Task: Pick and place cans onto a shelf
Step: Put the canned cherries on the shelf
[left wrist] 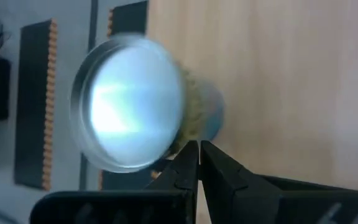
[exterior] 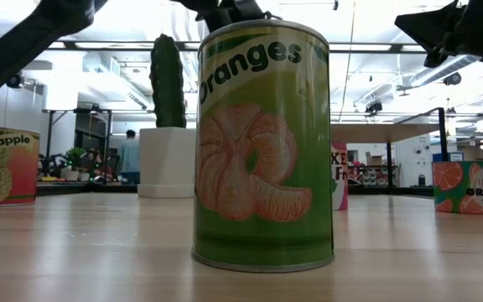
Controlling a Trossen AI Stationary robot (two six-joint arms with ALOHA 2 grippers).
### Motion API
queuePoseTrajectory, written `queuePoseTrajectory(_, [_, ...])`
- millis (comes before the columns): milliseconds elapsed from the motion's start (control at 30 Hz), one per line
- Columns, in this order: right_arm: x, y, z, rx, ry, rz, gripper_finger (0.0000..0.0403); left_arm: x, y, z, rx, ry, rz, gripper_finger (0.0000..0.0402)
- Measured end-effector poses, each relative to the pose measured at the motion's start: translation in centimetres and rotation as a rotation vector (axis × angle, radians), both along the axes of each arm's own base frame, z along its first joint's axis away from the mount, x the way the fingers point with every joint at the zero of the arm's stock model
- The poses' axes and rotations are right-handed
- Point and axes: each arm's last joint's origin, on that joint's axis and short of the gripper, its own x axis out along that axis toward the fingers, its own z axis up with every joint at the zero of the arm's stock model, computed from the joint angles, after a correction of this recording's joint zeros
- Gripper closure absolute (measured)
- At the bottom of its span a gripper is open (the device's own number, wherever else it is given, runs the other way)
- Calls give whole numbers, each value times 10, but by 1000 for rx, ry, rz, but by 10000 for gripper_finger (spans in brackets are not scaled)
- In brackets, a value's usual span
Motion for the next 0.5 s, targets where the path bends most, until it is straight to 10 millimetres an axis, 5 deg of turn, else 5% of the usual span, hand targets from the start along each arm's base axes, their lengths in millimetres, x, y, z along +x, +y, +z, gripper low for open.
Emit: queuePoseTrajectory(500, [0,0,0,-7,2,-3,394,-4,14,-2,14,-22,86,402])
